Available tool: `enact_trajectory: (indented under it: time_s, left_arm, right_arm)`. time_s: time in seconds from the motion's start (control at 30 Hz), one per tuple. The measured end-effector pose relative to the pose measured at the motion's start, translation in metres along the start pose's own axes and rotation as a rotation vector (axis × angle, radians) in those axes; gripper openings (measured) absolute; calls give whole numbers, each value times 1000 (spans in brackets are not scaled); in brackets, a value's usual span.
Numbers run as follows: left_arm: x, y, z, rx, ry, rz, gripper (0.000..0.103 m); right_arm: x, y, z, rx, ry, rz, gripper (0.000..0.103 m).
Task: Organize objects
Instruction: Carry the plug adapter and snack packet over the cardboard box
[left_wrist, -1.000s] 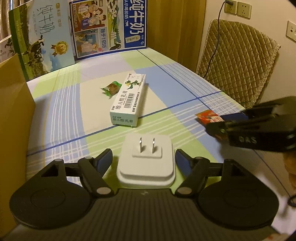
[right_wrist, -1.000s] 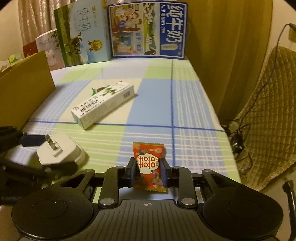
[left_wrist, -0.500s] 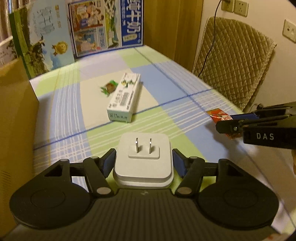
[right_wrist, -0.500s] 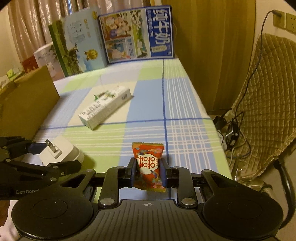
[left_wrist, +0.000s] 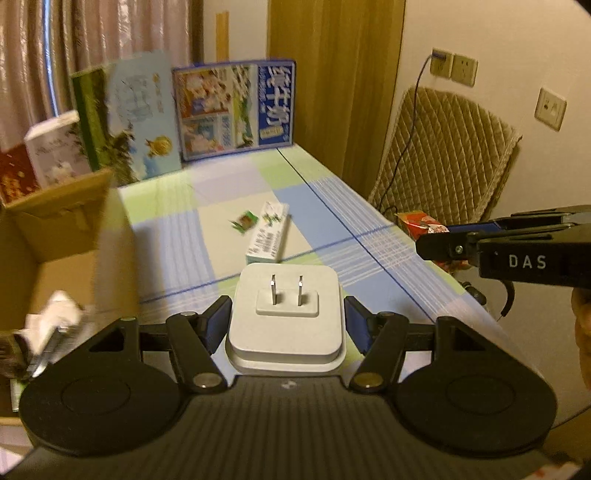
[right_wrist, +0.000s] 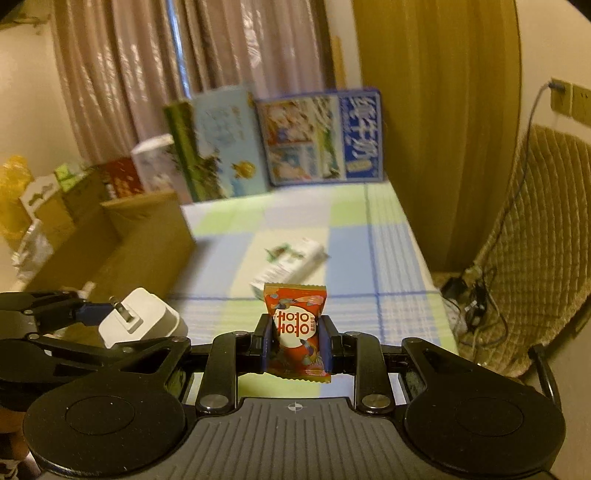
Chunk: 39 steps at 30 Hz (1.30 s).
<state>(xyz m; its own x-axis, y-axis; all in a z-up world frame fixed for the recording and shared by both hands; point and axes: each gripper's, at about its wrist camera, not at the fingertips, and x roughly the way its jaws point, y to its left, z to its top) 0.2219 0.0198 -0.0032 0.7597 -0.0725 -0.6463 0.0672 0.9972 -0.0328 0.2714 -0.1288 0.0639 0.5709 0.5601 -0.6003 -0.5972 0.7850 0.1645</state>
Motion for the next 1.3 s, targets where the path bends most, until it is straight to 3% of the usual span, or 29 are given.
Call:
enact_trajectory:
  time_s: [0.33, 0.7, 1.0, 1.3]
  left_arm:
    - [-78, 41, -4, -36, -37, 62, 61]
    - [-151, 123, -25, -83, -66, 177, 61]
    - [-171, 186, -32, -115, -58, 252, 61]
    - [-154, 209, -29, -136, -36, 237, 61]
  right_arm:
    - [-25, 80, 7, -83, 7, 114, 23]
    - [-15, 163, 12, -189, 27, 217, 23]
    - [18, 214, 30, -222, 28, 273, 23]
    - [48, 223, 40, -210, 54, 275, 23]
